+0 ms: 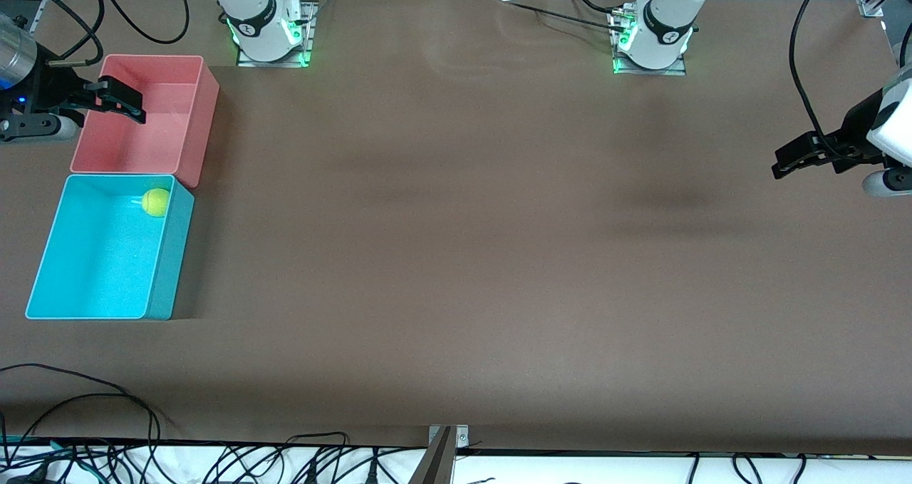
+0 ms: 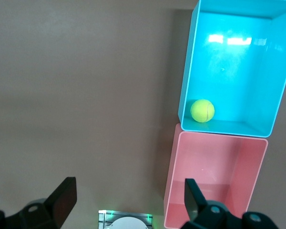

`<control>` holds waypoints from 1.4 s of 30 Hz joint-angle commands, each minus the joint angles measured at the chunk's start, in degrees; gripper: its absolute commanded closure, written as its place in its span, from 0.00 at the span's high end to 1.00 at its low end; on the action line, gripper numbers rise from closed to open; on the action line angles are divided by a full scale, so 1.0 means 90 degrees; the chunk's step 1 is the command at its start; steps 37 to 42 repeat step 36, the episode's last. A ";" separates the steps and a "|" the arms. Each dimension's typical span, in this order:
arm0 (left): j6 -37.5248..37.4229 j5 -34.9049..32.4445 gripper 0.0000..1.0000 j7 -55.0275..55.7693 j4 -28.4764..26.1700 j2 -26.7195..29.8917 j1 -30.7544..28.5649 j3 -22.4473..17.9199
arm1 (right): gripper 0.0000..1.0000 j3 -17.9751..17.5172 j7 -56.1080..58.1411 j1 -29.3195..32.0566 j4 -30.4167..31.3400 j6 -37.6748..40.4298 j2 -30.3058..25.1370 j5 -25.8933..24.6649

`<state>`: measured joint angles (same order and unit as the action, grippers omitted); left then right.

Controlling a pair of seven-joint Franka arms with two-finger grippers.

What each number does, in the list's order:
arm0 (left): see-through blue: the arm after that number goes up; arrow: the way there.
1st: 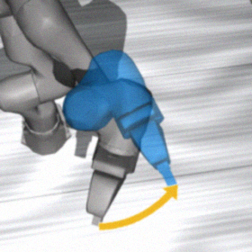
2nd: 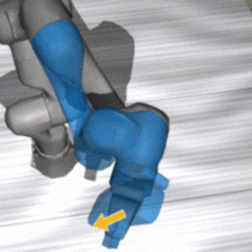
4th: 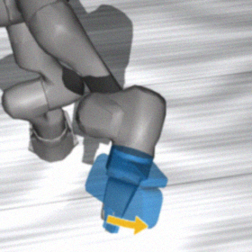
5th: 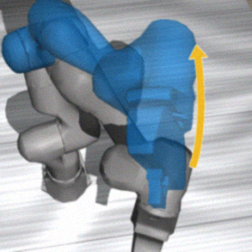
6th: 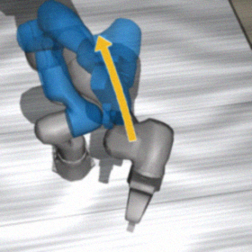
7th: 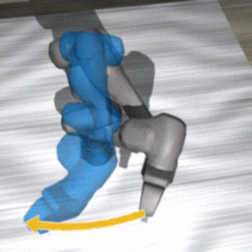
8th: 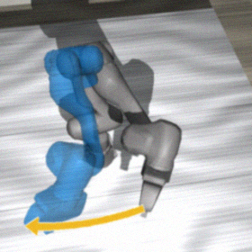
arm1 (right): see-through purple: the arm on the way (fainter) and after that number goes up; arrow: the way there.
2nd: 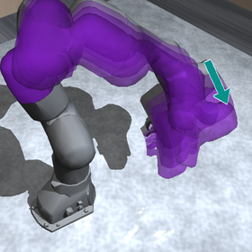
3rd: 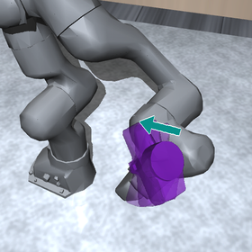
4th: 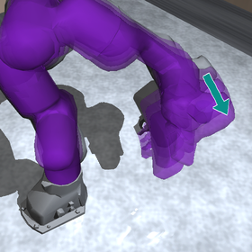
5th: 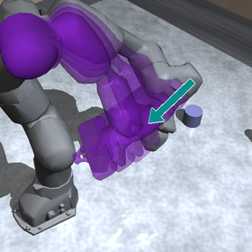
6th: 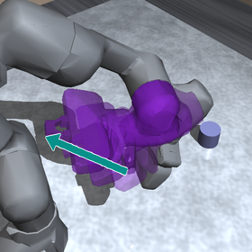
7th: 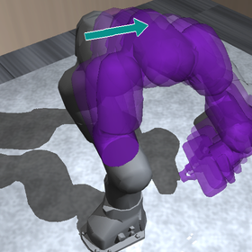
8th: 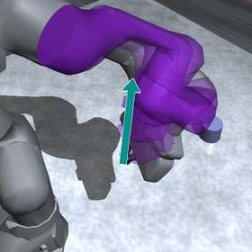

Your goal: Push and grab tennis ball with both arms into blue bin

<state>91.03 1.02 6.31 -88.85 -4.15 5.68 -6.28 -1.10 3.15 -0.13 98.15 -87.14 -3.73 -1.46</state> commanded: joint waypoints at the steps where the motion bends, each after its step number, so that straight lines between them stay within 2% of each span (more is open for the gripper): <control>1: 0.0002 0.0091 1.00 -0.0135 -0.0001 0.0070 0.0013 -0.0035 | 1.00 0.0063 -0.0262 -0.0044 0.0208 -0.0113 -0.0172 -0.0034; 42: 0.0002 0.0091 1.00 -0.0145 -0.0001 0.0070 0.0013 -0.0035 | 1.00 0.0073 -0.0184 -0.0073 0.0061 -0.0122 -0.0054 -0.0063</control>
